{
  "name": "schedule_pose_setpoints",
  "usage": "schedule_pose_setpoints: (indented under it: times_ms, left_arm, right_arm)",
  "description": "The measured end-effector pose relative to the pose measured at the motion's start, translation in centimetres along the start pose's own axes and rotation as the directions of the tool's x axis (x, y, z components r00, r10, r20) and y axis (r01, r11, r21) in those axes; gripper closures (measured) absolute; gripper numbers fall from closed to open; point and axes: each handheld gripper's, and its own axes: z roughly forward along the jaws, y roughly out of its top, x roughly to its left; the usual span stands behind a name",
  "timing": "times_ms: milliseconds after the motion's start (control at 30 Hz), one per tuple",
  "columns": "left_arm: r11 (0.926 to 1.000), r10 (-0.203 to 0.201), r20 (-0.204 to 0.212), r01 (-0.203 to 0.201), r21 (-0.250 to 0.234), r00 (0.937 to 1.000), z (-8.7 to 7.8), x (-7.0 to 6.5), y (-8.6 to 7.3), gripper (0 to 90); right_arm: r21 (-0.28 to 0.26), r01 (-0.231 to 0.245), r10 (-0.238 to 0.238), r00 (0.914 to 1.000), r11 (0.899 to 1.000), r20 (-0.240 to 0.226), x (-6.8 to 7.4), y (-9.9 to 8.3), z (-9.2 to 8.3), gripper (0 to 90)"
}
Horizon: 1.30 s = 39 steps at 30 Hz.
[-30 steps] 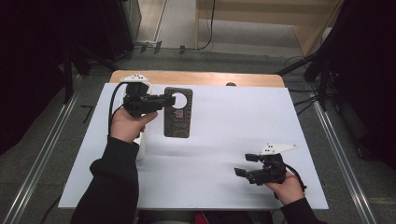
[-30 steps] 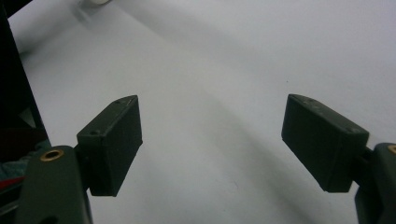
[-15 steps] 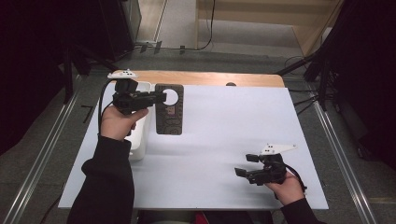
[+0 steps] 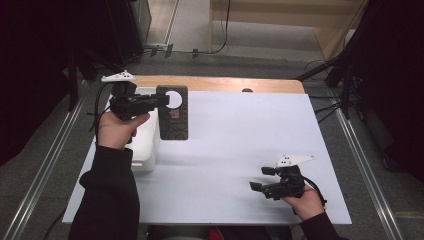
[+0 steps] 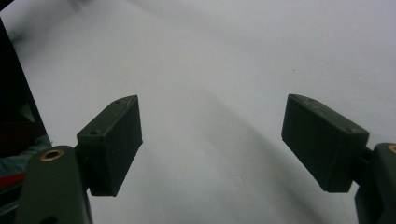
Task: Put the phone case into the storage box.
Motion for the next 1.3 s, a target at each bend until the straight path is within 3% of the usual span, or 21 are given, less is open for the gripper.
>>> schedule_pose_setpoints:
  times_ms: [267,567,633,900,1300]
  left_arm:
    - [0.9996,-0.015,-0.016,0.014,-0.025,0.9998,-1.2,0.8,0.1,72.7]
    - [0.9987,-0.031,-0.023,0.03,-0.042,0.9992,-1.2,1.5,0.9,72.7]
    - [0.999,-0.022,-0.032,0.021,-0.04,0.9992,-1.1,1.5,1.1,72.7]
    - [0.9988,-0.046,-0.044,0.045,-0.018,0.998,-0.8,2.5,1.3,72.7]
    - [0.9992,-0.038,-0.06,0.037,-0.016,0.9975,-0.9,3.5,2.6,72.7]
  right_arm:
    - [-0.002,-0.004,0.004,1.0,1.0,-0.001,0.0,0.0,-0.1,19.2]
    - [-0.006,0.007,-0.007,1.0,1.0,-0.004,0.0,0.2,-0.1,19.2]
    - [-0.005,0.001,-0.001,1.0,1.0,-0.003,-0.1,0.2,-0.1,19.2]
    - [-0.025,-0.004,0.004,1.0,1.0,0.008,-0.3,0.5,-0.6,19.2]
    - [-0.032,0.024,-0.023,0.9997,0.999,0.011,-0.1,1.6,-1.0,19.2]
